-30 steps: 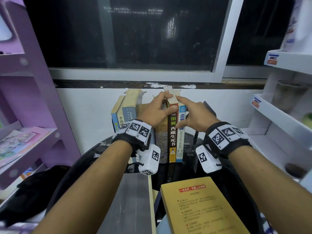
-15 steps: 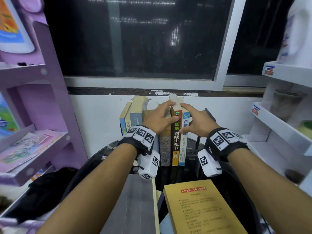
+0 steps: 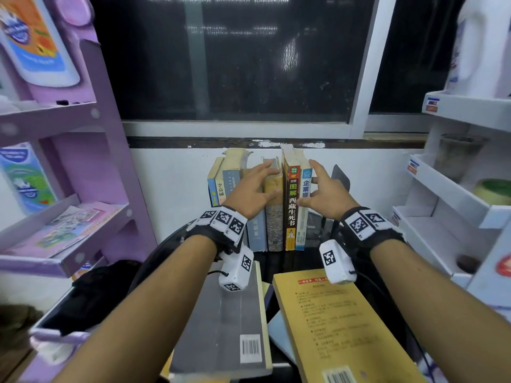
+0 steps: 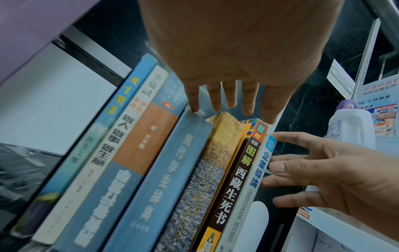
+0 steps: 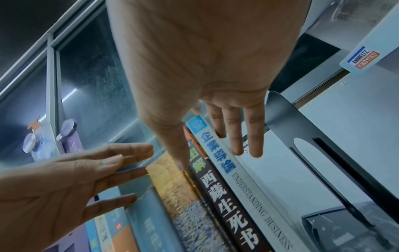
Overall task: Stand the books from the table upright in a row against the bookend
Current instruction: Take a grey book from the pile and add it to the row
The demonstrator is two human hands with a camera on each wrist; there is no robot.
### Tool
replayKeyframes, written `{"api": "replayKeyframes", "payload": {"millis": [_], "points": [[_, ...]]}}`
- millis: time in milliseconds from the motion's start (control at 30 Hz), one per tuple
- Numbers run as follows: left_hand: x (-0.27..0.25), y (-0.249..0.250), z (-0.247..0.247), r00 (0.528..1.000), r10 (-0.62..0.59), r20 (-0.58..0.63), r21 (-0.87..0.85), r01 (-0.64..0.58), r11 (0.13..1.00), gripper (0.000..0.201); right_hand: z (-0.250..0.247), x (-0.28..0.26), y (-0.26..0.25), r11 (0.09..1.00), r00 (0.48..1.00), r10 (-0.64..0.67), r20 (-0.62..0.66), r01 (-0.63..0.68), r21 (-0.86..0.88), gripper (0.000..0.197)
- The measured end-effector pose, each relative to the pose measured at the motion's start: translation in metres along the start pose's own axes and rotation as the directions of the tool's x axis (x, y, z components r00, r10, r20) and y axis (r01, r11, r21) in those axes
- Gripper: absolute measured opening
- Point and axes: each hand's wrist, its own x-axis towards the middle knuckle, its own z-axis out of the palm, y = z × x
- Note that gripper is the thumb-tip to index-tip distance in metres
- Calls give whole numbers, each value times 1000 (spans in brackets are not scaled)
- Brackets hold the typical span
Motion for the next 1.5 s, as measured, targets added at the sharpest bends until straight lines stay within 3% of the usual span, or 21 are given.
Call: {"api": "replayKeyframes", "payload": {"millis": [300, 400, 533, 733, 800, 933, 1000, 1067, 1200, 1333, 1500], "points": [[-47, -9, -15, 997, -28, -72, -16, 27, 1000, 40, 27, -32, -16, 999, 988, -22, -154, 28, 40, 82], [-64, -21, -19, 993, -114, -38, -5, 113, 994, 42, 41, -40, -24, 1000, 995, 21, -99, -20, 11, 81], [-83, -35, -22, 971, -241, 4, 16, 241, 970, 46, 60, -55, -38, 998, 995, 66, 81, -65, -21, 80], [-113, -68, -24, 878, -474, 73, -95, 479, 873, 53, 96, -71, -45, 981, 931, 193, 309, -173, -91, 85], [-125, -77, -23, 837, -533, 121, -30, 540, 841, 54, 105, -74, -46, 975, 912, 216, 349, -185, -120, 84], [-147, -95, -20, 686, -675, 270, 93, 680, 728, 83, 119, -80, -47, 964, 893, 258, 368, -211, -163, 77], [-154, -99, -20, 644, -706, 295, 133, 704, 698, 82, 125, -82, -48, 957, 887, 279, 368, -224, -185, 75], [-157, -100, -18, 636, -711, 300, 159, 701, 695, 81, 129, -83, -49, 951, 880, 298, 371, -238, -198, 78], [-160, -94, -18, 638, -707, 304, 138, 705, 695, 98, 133, -83, -52, 940, 875, 321, 362, -248, -234, 79], [-160, -91, -17, 643, -710, 287, 218, 678, 703, 83, 138, -85, -55, 925, 856, 348, 383, -248, -287, 69], [-161, -94, -20, 669, -688, 282, 136, 682, 719, 87, 139, -86, -55, 922, 846, 358, 395, -252, -295, 67]]}}
